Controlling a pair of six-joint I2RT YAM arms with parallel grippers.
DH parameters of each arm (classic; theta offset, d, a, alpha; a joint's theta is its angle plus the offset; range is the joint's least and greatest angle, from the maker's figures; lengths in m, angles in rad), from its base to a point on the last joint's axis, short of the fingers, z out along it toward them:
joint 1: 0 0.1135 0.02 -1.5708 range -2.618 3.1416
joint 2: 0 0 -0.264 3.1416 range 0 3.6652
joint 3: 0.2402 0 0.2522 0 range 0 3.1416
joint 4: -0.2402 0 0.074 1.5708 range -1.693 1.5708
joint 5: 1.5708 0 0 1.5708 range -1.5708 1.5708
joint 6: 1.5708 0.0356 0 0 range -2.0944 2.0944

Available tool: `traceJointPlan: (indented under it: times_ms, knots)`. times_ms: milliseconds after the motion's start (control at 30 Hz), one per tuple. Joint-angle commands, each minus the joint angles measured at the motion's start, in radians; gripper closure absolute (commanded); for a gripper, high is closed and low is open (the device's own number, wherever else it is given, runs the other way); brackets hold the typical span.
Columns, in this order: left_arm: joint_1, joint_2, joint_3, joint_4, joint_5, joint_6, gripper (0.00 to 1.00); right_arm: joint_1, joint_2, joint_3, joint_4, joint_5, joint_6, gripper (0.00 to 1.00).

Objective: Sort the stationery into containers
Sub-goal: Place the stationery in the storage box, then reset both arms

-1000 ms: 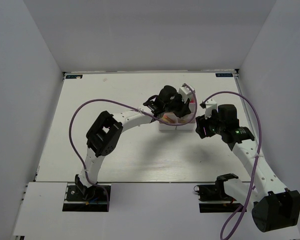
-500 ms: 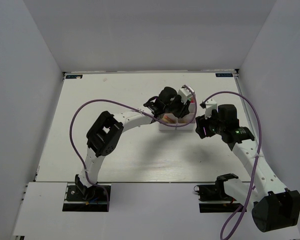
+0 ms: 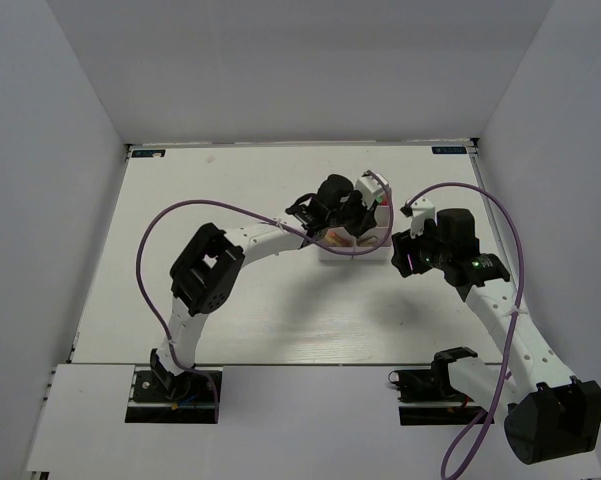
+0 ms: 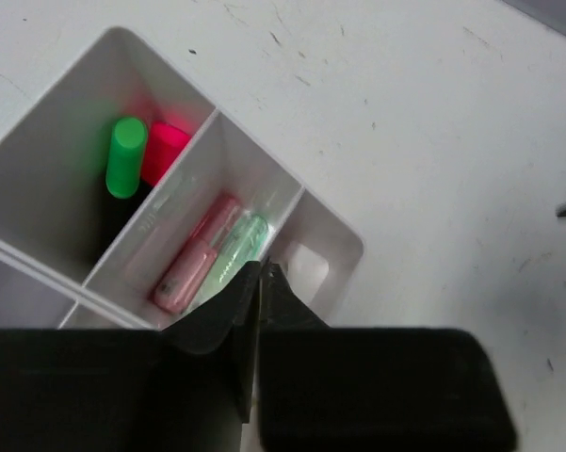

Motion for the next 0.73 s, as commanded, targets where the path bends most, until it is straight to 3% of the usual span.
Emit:
traceJointPlan:
  times_ms: [0,100,133,167,200,233,267,300,333,433,467,533,567,700]
  knots:
    - [-0.014,-0.187,-0.058,0.013,0.025,-0.032,0.87,-0.004,-0.030,-0.009,0.037,-0.027,-0.004,0.36]
    - [-0.016,-0.359,-0.167,-0.004,0.024,-0.103,1.00,-0.004,-0.034,-0.013,0.040,-0.069,-0.001,0.36]
    - [-0.014,-0.401,-0.196,-0.057,0.012,-0.136,0.98,-0.004,-0.036,-0.015,0.039,-0.084,-0.002,0.36]
    - [-0.016,-0.539,-0.221,-0.119,-0.026,-0.185,0.92,-0.004,-0.036,-0.018,0.037,-0.095,0.001,0.36]
    - [-0.016,-0.586,-0.286,-0.172,-0.094,-0.222,0.65,-0.005,-0.033,-0.018,0.042,-0.099,0.001,0.31]
    - [-0.016,-0.629,-0.304,-0.296,-0.132,-0.227,0.51,-0.004,-0.028,-0.018,0.043,-0.093,0.010,0.15]
    - [-0.011,-0.721,-0.325,-0.405,-0.175,-0.220,0.37,-0.004,-0.028,-0.016,0.045,-0.087,0.030,0.10]
    - [-0.007,-0.807,-0.409,-0.458,-0.305,-0.209,0.24,-0.004,-0.024,-0.016,0.054,-0.076,0.036,0.10]
    - [0.016,-0.897,-0.439,-0.560,-0.349,-0.201,0.03,-0.001,-0.024,-0.013,0.060,-0.063,0.083,0.10]
    - [0.108,-1.121,-0.642,-0.737,-0.452,-0.178,0.00,0.002,-0.028,-0.012,0.103,0.026,0.196,0.10]
    - [0.224,-1.207,-0.673,-0.751,-0.435,-0.178,0.00,-0.002,-0.027,-0.012,0.111,0.084,0.208,0.10]
    - [0.314,-1.312,-0.799,-0.757,-0.351,-0.167,0.00,-0.004,-0.019,-0.013,0.124,0.098,0.208,0.10]
    - [0.445,-1.391,-0.825,-0.741,-0.279,-0.170,0.00,-0.002,-0.017,-0.018,0.129,0.111,0.229,0.10]
    - [0.448,-1.490,-1.008,-0.647,-0.263,-0.180,0.00,-0.005,-0.023,-0.029,0.138,0.068,0.221,0.10]
